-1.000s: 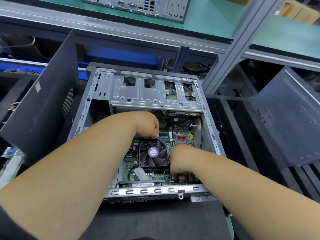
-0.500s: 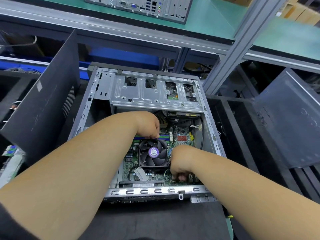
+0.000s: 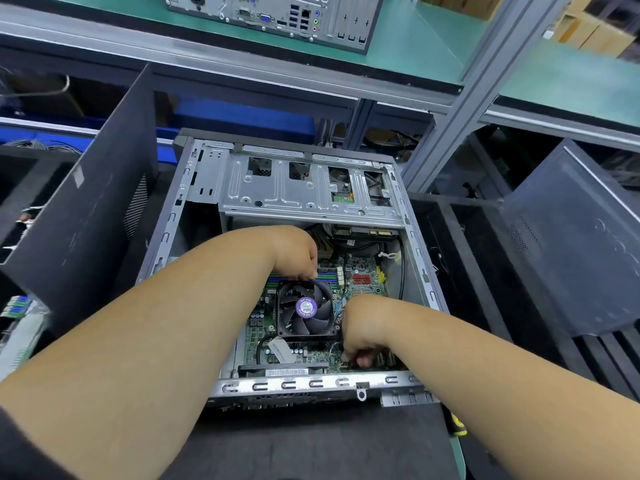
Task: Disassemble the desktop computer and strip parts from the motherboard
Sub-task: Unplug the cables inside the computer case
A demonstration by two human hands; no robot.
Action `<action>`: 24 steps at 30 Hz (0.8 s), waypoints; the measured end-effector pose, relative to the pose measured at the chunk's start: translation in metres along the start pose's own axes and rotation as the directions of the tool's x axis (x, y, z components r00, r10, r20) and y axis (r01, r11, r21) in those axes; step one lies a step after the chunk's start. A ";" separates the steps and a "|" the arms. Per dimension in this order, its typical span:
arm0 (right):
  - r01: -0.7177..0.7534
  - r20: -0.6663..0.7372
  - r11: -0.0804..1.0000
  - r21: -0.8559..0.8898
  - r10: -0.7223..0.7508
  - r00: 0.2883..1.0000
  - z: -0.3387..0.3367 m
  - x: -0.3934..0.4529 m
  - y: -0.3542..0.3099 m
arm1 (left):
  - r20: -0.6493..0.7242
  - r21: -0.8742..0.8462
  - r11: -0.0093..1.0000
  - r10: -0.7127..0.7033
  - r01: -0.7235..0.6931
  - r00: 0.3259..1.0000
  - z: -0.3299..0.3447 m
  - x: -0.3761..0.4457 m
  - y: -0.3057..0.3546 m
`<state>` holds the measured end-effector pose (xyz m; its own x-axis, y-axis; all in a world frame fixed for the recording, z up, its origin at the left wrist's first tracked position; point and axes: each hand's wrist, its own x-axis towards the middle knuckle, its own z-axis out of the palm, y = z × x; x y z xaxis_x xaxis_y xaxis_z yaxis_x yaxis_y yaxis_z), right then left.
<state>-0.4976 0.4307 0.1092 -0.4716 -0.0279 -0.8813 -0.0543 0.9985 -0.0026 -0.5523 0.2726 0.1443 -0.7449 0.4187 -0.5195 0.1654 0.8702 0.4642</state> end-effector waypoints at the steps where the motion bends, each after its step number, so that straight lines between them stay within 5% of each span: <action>1: 0.021 -0.039 0.995 -0.098 -0.025 0.999 0.000 -0.001 0.001 | -0.001 0.011 1.000 0.002 -0.002 1.000 0.000 -0.001 0.000; 5: 0.064 -0.117 0.920 -0.387 -0.118 0.986 0.001 -0.007 0.001 | 0.001 0.034 0.999 0.002 -0.002 1.000 -0.001 -0.003 0.002; 16: 0.020 -0.230 0.946 -0.323 -0.099 0.968 0.013 0.008 0.000 | 0.002 0.054 0.998 0.014 -0.014 1.000 -0.001 -0.006 0.005; 24: 0.086 -0.165 0.925 -0.370 -0.156 0.974 0.013 0.012 0.004 | 0.013 0.094 0.995 0.015 -0.016 1.000 0.000 -0.003 0.004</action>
<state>-0.4919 0.4353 0.0929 -0.5963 -0.1909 -0.7797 -0.4161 0.9041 0.0969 -0.5498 0.2750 0.1480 -0.7337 0.4353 -0.5218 0.2374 0.8837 0.4033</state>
